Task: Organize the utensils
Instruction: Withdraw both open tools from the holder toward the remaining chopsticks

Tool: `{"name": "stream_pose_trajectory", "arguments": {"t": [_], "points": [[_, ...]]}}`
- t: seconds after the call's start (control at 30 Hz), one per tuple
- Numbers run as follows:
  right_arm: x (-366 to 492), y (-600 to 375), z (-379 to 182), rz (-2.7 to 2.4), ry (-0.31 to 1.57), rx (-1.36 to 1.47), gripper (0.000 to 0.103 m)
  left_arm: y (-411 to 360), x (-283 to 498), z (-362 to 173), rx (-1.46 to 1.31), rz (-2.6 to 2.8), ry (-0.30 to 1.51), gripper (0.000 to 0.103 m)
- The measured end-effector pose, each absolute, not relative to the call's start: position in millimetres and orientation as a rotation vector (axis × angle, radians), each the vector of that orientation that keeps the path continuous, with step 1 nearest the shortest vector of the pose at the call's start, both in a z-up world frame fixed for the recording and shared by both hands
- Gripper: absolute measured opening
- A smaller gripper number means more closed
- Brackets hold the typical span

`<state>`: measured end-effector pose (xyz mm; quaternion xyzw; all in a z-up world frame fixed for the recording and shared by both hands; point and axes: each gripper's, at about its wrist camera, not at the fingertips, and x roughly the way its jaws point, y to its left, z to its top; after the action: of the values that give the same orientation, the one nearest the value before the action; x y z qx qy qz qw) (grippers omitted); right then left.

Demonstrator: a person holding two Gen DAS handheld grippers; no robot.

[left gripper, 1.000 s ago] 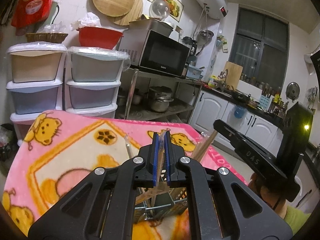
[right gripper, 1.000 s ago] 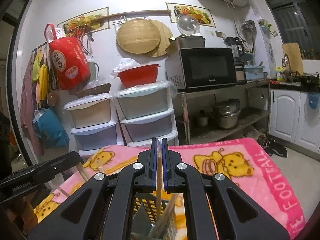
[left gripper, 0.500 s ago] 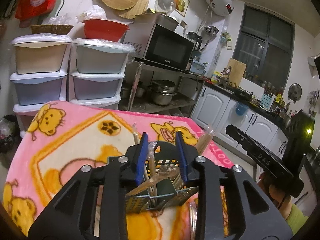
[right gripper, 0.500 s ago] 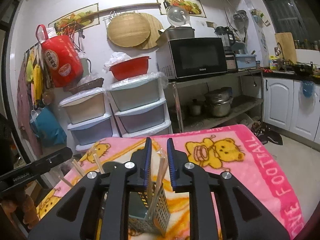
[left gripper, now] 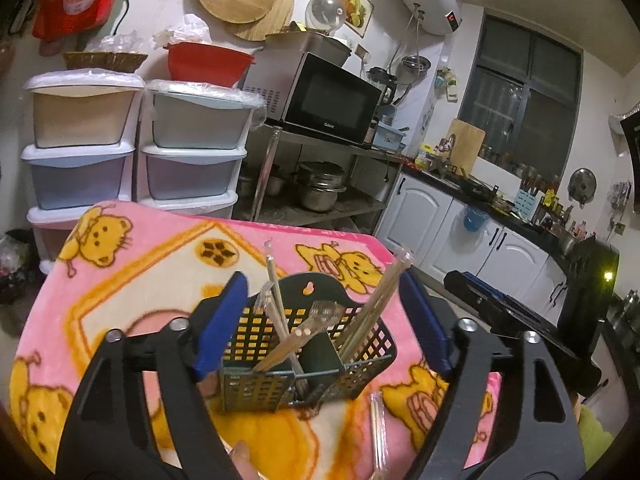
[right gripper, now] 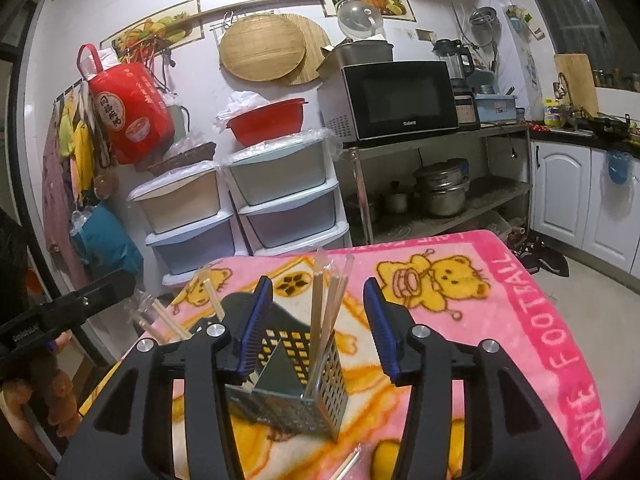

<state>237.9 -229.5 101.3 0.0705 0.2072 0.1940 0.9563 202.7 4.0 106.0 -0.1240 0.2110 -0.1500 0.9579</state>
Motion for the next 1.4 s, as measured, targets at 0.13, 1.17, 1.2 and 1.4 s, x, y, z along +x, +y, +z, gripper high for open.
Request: {"name": "stream_pose_trajectory", "arguments": {"t": [0.13, 1.17, 1.2, 1.4], "points": [[230.9, -230.6, 99.0, 0.396, 0.438, 0.14, 0.051, 8.5, 196.6, 104.3, -0.267, -0.304, 0.445, 0.091], [185.8, -222.8, 82.4, 0.44, 0.529, 0.111, 0.07, 38.2, 158.8, 71.6, -0.29, -0.243, 0.532, 0.092], [184.6, -221.6, 81.0, 0.442, 0.534, 0.109, 0.07, 38.9, 158.2, 70.4, -0.29, -0.24, 0.535, 0.092], [179.2, -215.4, 73.8, 0.454, 0.559, 0.092, 0.07, 43.8, 154.8, 60.0, -0.292, -0.226, 0.561, 0.092]]}}
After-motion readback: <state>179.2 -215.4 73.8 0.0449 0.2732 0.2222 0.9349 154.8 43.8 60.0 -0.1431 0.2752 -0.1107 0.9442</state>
